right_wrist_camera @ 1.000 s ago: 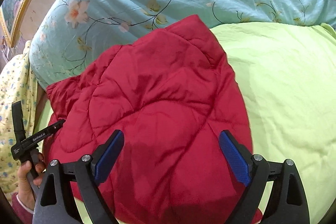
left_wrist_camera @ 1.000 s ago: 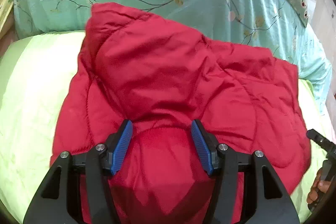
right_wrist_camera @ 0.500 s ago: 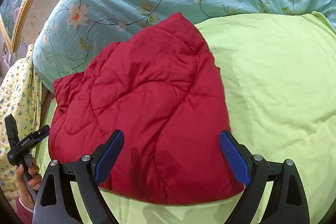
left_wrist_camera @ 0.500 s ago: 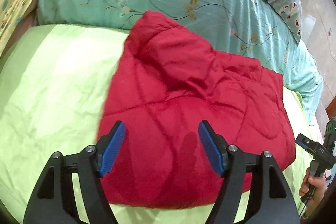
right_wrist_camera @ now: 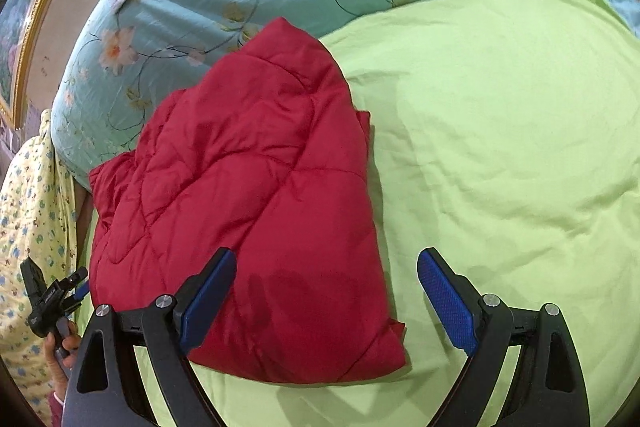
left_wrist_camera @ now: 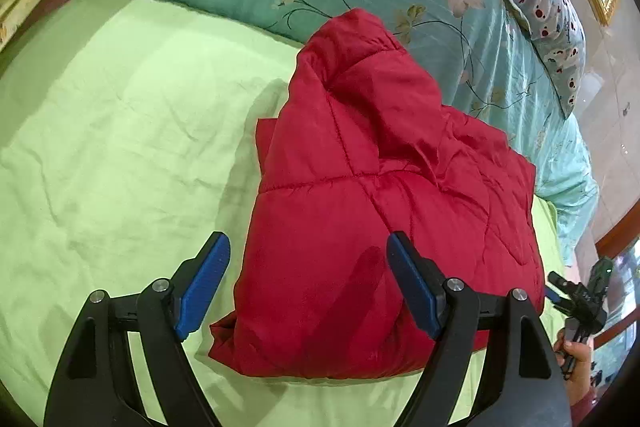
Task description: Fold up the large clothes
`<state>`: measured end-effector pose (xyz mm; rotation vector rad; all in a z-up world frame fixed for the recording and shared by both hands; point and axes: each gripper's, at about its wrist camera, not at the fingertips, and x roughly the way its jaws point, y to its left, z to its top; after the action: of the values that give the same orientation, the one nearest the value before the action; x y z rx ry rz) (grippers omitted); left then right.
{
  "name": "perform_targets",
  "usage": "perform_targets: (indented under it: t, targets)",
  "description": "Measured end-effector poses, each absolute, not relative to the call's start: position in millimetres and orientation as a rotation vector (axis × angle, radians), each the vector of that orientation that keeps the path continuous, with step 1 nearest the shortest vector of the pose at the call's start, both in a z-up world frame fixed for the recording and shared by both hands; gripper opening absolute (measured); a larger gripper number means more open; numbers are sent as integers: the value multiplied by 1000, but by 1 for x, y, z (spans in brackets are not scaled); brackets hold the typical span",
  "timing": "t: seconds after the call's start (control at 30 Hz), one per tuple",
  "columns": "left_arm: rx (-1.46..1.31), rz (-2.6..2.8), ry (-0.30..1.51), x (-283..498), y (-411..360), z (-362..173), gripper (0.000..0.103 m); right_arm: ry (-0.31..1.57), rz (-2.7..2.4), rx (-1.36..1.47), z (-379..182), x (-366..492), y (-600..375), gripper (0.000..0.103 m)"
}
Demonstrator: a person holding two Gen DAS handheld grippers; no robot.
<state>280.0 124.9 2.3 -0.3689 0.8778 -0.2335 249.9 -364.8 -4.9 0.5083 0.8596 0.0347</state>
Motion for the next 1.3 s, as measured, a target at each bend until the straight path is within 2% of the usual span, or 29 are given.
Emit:
perform_targets:
  t: [0.4,0.57,0.83,1.07,1.13,1.2,1.27,1.3]
  targets:
    - [-508,-321,927,302,127,-19,81,901,117,583,-23,271,-365,93]
    - [-559,-373,947,314,124,-28,84,922,172,620,-35,286,-363,96]
    - [-649,-428,983,335,123,-46,94,920,236,710,-47,305,-361,99]
    - [-727,-460,991,338,128,-57,94,938,264,745,-48,321,-358,102]
    - [-715,-465,984,335,127,-55,88,952,270,739,-47,322,-353,99]
    - [-709,-474,979,332,127,-52,79,962,271,735,-45,321,-350,87]
    - [-697,-485,973,329,126,-46,68,957,272,747,-42,315,-351,66]
    - [-690,-488,970,327,125,-42,66,952,278,764,-39,311,-352,61]
